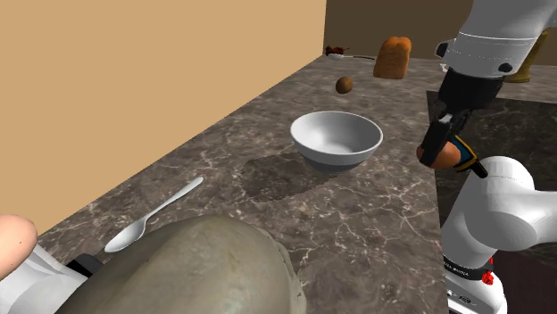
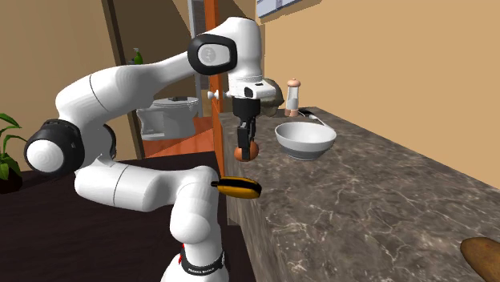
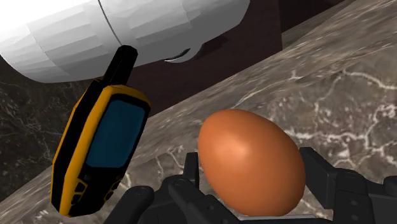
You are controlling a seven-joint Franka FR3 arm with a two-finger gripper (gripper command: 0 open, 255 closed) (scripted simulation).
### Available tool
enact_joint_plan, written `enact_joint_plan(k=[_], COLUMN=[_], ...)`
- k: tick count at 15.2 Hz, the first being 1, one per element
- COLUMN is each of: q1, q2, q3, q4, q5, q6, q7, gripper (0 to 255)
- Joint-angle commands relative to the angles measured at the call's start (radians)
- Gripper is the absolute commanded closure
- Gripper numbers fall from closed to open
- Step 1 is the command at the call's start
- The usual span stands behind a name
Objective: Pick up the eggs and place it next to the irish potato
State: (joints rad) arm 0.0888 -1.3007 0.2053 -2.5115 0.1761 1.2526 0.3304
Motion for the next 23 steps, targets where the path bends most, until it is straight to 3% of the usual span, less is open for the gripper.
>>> enact_joint_plan(k=[1,20,23], q1=[-0.003,-0.026,-0.03], q2=[0.016,0.208,0.252], q3=[-0.004,-0.033,-0.06], q4=[0.033,0.383,0.385], q5=[-0.004,-0.037,-0.069], q6=[-0.017,-0.174,-0.136], q7=[0.001,0.007,-0.023], gripper=[255,255,255])
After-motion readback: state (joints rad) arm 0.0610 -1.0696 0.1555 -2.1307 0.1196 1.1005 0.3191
